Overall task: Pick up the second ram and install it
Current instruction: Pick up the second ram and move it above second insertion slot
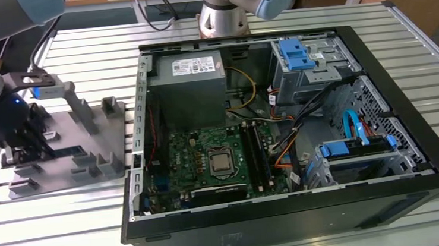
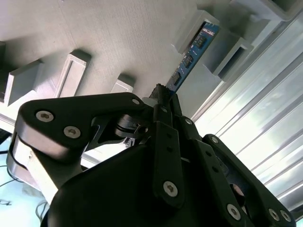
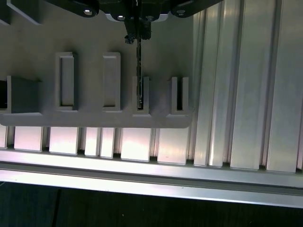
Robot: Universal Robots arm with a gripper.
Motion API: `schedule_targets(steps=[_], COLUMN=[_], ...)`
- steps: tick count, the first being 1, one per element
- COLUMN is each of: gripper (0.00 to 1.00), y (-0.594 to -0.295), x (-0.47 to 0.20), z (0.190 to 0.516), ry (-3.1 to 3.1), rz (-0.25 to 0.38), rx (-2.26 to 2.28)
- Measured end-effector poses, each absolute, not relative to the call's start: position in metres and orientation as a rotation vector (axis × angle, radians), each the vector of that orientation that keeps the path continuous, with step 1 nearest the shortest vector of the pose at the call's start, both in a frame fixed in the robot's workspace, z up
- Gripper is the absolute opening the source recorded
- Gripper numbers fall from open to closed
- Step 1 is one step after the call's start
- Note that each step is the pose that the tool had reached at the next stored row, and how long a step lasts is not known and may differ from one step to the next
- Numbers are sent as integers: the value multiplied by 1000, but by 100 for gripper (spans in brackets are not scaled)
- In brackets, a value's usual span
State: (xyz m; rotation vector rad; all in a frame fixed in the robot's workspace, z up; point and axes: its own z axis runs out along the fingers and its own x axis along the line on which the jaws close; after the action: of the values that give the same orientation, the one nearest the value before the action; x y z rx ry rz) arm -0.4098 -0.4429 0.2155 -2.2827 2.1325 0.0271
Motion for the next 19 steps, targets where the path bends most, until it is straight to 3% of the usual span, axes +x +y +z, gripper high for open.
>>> schedule_targets(steps=[19], gripper=[14], y=[-443], x=[-410], z=[233], ry=[2133], rz=[27], rx=[-2283])
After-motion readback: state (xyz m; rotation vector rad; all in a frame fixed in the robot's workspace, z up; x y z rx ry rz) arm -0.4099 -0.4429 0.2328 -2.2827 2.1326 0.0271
